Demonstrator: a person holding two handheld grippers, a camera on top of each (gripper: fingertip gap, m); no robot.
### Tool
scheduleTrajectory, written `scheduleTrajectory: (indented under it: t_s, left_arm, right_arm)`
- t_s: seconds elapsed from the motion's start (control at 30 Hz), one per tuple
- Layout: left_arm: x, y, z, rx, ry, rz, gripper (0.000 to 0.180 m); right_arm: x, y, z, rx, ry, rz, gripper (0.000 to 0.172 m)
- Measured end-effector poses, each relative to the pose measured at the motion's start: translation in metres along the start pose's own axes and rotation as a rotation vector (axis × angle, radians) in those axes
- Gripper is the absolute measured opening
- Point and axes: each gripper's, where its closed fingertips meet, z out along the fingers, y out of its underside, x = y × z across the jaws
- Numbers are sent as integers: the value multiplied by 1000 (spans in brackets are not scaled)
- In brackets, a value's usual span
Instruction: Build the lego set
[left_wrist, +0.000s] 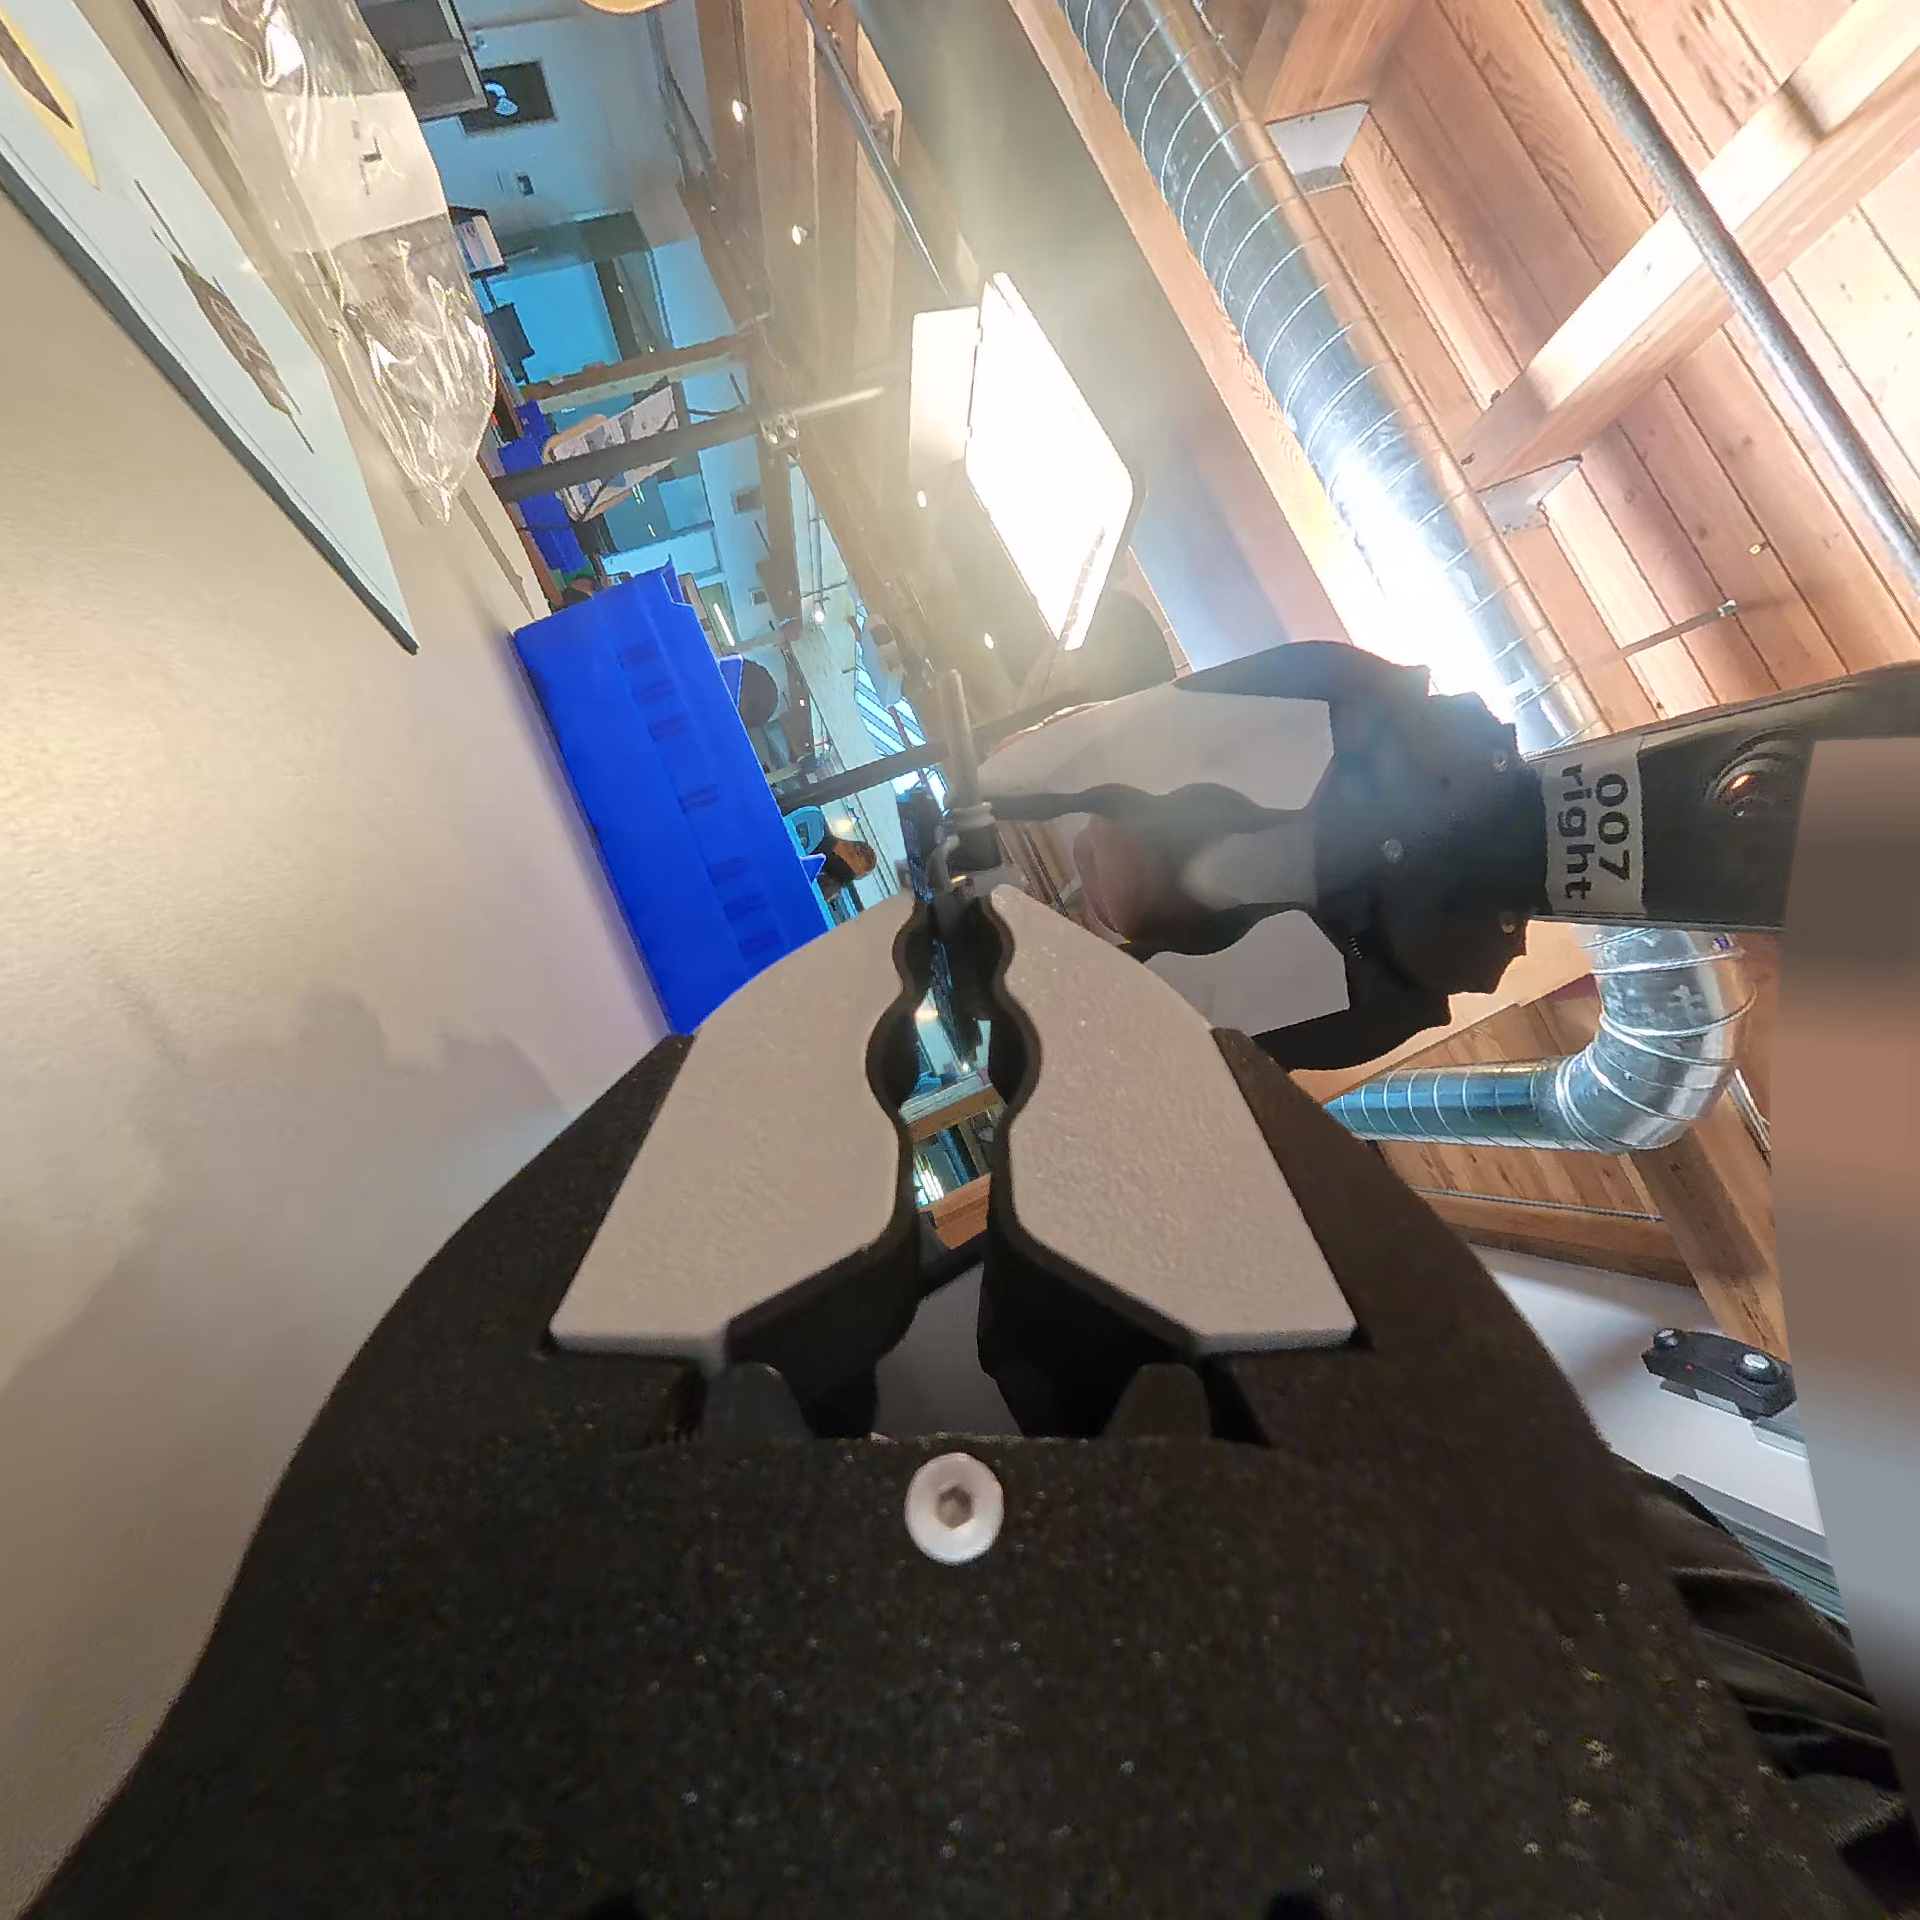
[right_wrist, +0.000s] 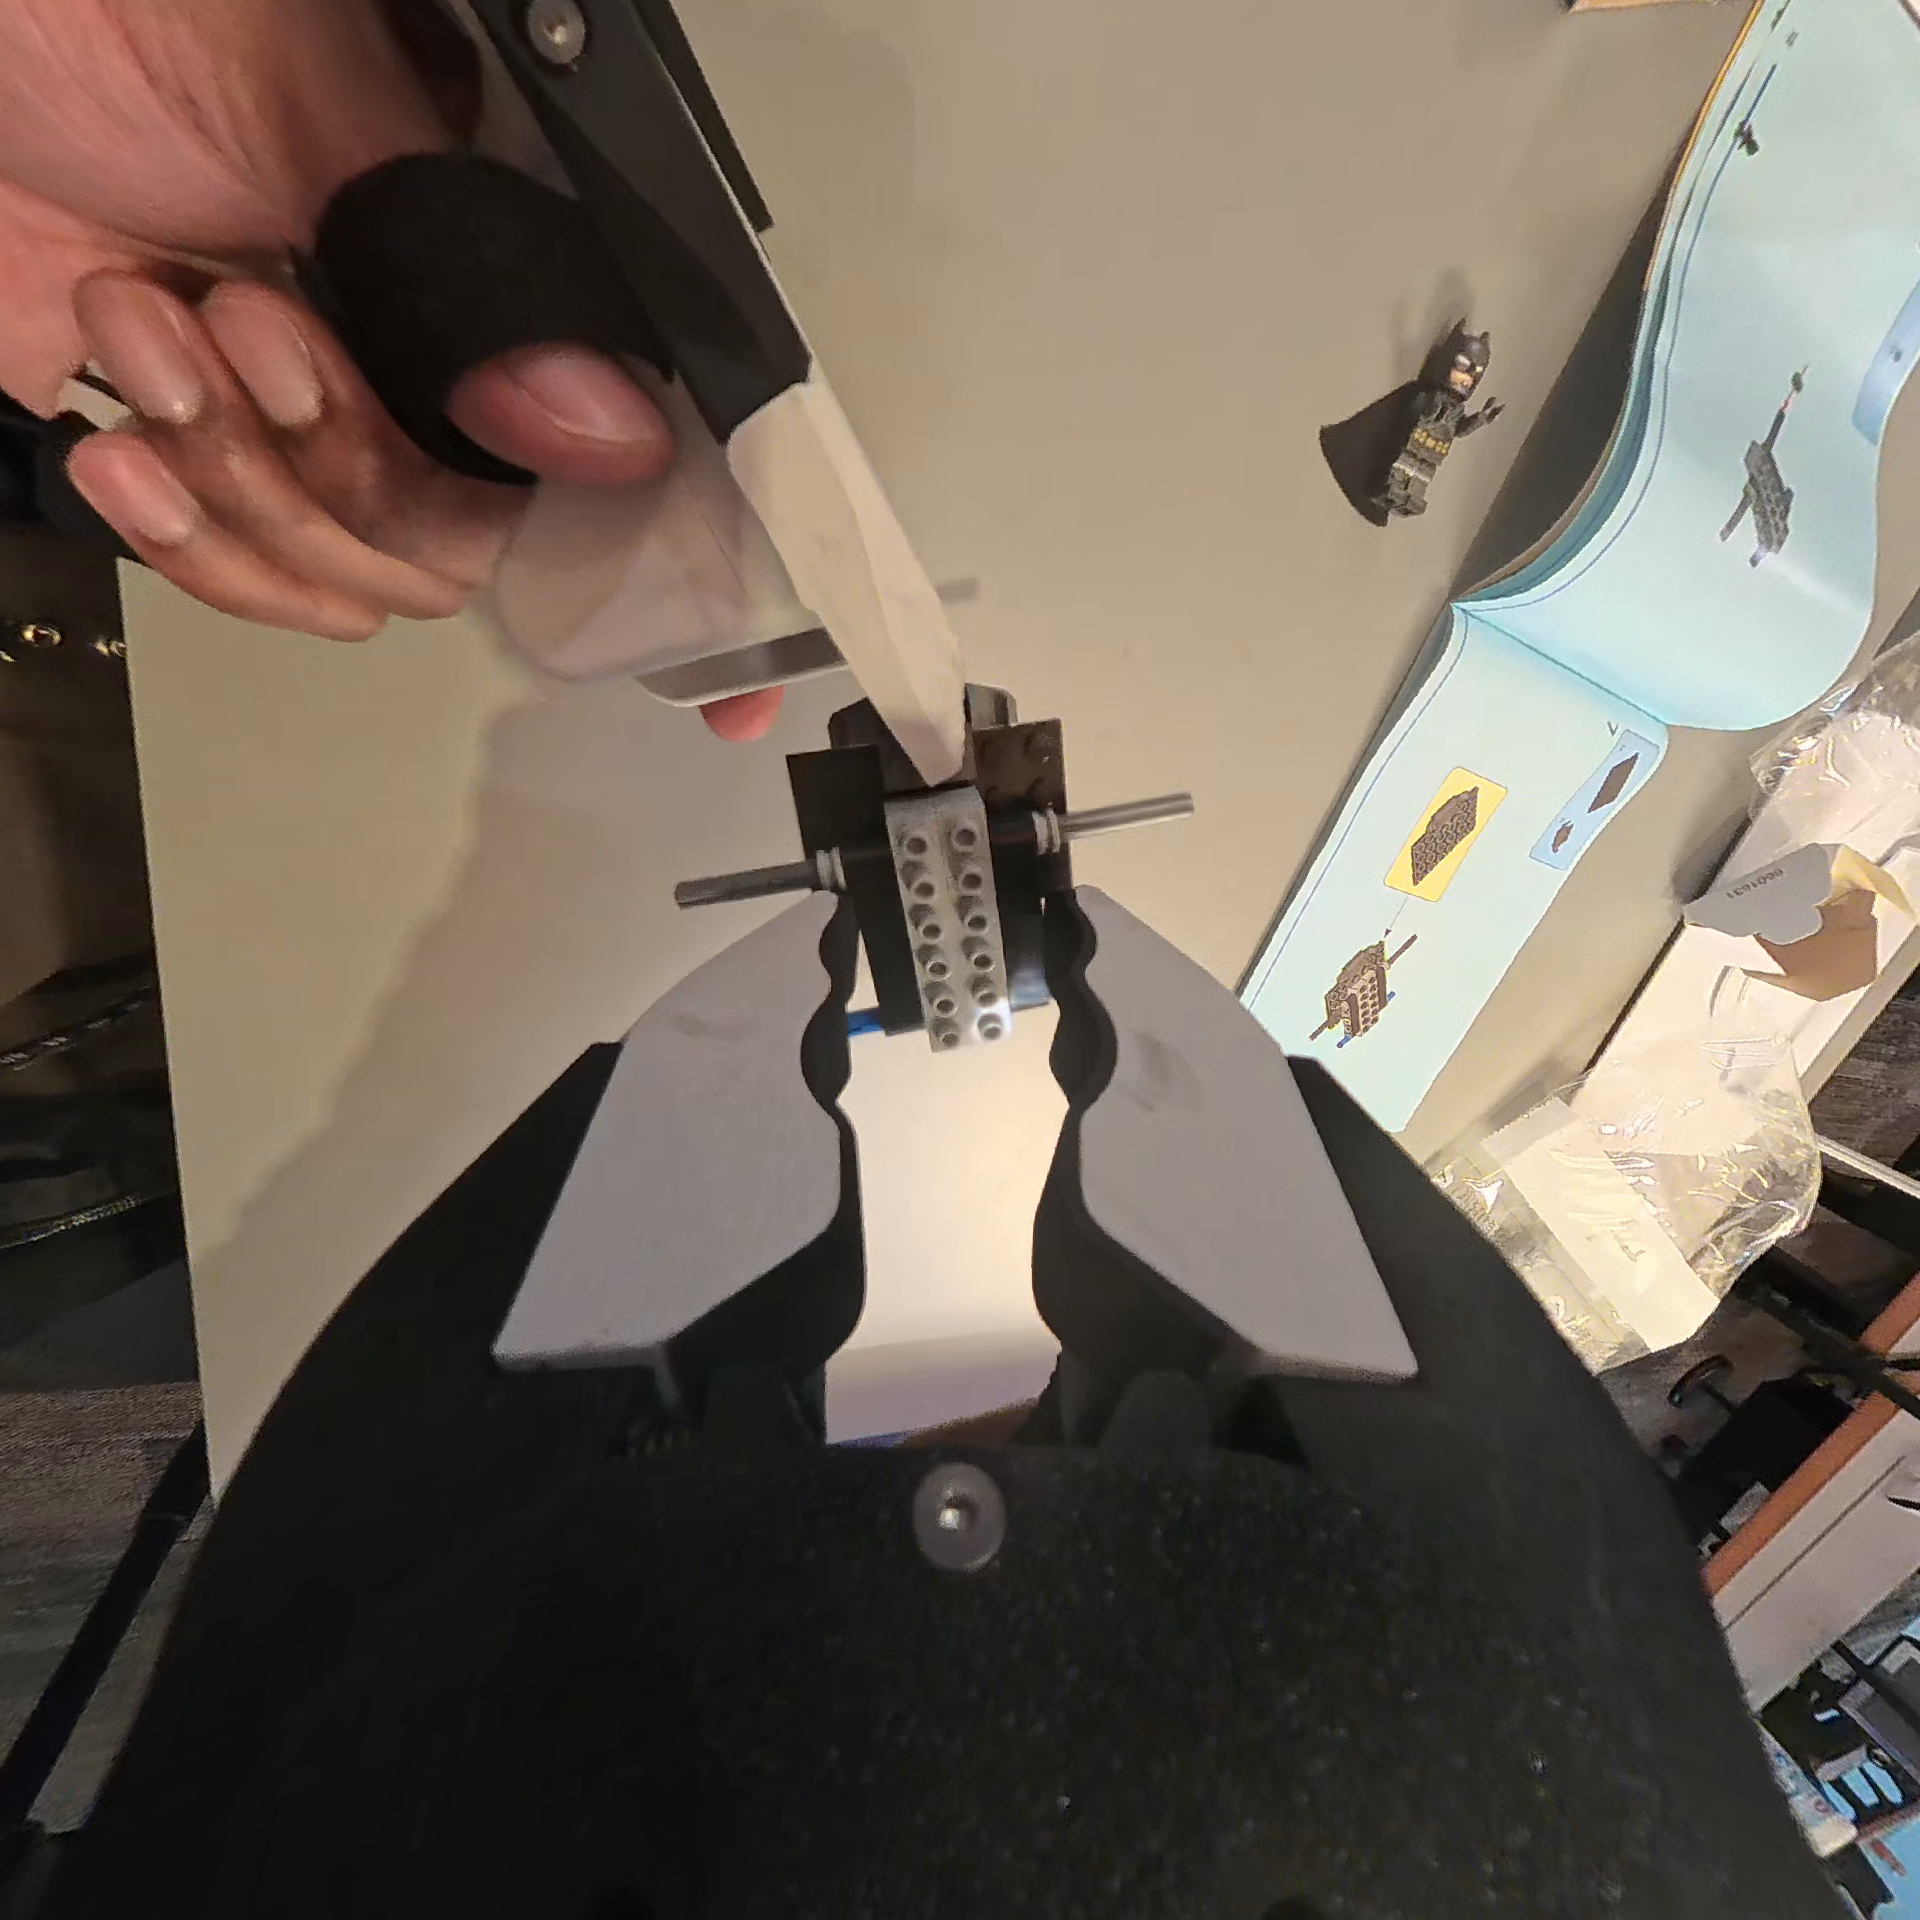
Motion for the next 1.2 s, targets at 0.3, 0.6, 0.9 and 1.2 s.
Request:
scheduleTrajectory:
  t_s: [0.3,0.6,0.9,1.2]
  left_arm:
    - [-1,1,0,0,-15,4,8]
    - [-2,3,0,-9,-24,14,8]
    - [-3,2,0,-14,-37,12,12]
    - [-5,2,0,-27,-49,4,23]
  right_arm:
    - [-2,-1,2,-20,9,-10,33]
    - [-5,0,6,-53,33,-46,33]
    - [-4,4,12,-68,35,-39,33]
    - [-2,6,18,-67,50,-22,33]
